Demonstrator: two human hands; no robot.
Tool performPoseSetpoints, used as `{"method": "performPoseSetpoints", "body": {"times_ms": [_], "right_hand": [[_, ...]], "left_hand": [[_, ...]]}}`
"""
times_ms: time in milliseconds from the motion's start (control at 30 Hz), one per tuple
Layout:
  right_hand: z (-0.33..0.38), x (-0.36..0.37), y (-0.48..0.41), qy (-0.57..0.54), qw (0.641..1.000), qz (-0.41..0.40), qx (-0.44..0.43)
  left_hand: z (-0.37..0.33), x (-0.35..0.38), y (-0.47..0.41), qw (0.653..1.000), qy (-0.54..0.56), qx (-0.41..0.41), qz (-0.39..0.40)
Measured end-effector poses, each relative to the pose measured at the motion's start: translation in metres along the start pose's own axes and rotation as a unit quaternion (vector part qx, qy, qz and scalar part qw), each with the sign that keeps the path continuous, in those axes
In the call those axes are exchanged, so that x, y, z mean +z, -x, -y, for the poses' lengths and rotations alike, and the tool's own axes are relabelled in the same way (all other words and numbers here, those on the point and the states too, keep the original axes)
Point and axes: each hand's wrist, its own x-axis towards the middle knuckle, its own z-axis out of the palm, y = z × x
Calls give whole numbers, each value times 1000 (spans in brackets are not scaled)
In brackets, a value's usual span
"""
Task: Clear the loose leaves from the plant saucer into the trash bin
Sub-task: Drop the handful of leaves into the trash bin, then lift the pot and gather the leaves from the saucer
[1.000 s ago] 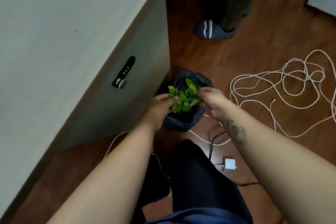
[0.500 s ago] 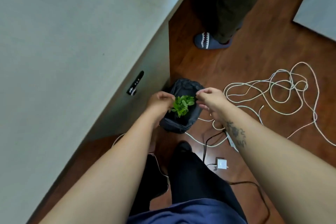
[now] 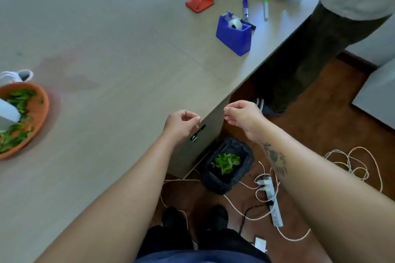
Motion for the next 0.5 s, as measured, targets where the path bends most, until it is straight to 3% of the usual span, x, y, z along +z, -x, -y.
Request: {"method": "performPoseSetpoints", "body": {"times_ms": [200, 500], "right_hand": [[32, 80, 9, 87, 993, 77, -36], [67, 265, 39, 154, 965, 184, -102]], "left_hand": [[8, -89, 21, 995, 26, 4, -99], [48, -269, 43, 968, 31, 15, -250]]}}
